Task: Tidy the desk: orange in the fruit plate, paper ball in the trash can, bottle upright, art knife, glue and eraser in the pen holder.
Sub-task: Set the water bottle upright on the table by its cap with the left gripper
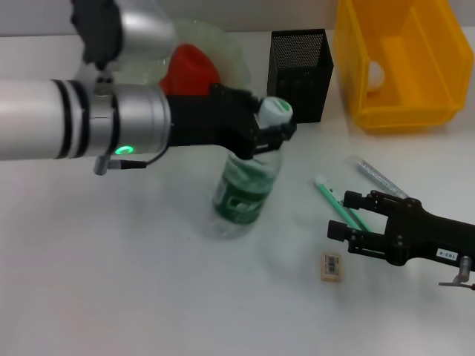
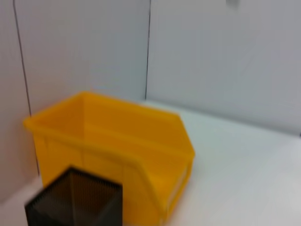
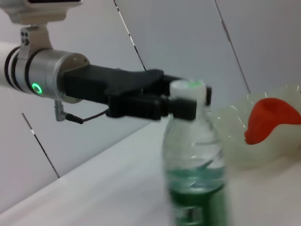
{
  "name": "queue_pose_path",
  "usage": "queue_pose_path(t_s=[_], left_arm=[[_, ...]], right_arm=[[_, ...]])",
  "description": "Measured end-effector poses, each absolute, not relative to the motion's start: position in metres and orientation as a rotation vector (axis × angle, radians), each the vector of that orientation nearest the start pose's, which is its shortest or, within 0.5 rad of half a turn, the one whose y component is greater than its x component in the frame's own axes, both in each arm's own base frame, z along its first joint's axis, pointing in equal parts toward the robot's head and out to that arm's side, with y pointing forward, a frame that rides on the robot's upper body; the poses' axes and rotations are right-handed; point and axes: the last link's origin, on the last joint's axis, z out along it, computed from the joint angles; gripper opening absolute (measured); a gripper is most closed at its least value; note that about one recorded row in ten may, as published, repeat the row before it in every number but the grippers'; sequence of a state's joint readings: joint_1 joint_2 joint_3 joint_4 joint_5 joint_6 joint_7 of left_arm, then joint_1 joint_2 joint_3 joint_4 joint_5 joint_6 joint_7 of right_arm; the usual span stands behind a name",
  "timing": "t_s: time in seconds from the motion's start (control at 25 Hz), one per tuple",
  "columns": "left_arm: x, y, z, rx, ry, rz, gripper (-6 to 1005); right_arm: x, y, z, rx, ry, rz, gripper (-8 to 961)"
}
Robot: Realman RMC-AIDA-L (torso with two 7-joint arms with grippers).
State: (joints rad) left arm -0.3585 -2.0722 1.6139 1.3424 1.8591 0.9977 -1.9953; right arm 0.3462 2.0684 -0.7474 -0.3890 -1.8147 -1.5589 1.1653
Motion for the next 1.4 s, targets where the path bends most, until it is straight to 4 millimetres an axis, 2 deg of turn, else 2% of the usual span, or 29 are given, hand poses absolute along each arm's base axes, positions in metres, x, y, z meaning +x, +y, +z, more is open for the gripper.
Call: queue_pose_path(t_s=[0.08, 0.12, 0.2, 0.36, 0.48, 0.52, 0.56, 0.76, 0.92, 1.2, 1.4], left_arm=[[-0.143, 0.338, -0.037, -2.706, -0.409, -0.518, 458], [-0.147, 0.338, -0.032, -2.688, -0.395, -0.619, 459], [-0.150, 0.338, -0.030, -2.678, -0.396, -0.656, 462], [-0.169, 0.341, -0.023, -2.601, -0.406, -0.893, 466], [-0.185, 0.340, -0.019, -2.526, -0.401, -1.068, 470], [-0.203, 0.338, -0.019, -2.447, -0.410, -1.176, 471], [-0.209, 0.336, -0.020, -2.422, -0.405, -1.199, 472], [-0.229, 0.326, -0.023, -2.338, -0.337, -1.218, 478], [-0.248, 0.311, -0.034, -2.292, -0.202, -1.099, 483], [-0.265, 0.304, -0.040, -2.226, -0.183, -1.006, 492], [-0.270, 0.306, -0.044, -2.228, -0.200, -0.956, 498]], right_arm=[[0.309, 0.257, -0.036, -2.586, 0.841, 0.907, 772], [0.308, 0.258, -0.036, -2.581, 0.843, 0.915, 772], [0.308, 0.259, -0.035, -2.575, 0.846, 0.920, 772], [0.308, 0.260, -0.035, -2.557, 0.865, 0.938, 772], [0.307, 0.260, -0.036, -2.545, 0.881, 0.952, 772], [0.307, 0.261, -0.036, -2.540, 0.884, 0.957, 772], [0.307, 0.261, -0.036, -2.540, 0.884, 0.957, 772], [0.305, 0.264, -0.035, -2.520, 0.895, 0.980, 772], [0.304, 0.268, -0.034, -2.493, 0.898, 0.999, 771], [0.301, 0.276, -0.035, -2.464, 0.907, 1.003, 771], [0.300, 0.279, -0.039, -2.463, 0.919, 0.994, 771]])
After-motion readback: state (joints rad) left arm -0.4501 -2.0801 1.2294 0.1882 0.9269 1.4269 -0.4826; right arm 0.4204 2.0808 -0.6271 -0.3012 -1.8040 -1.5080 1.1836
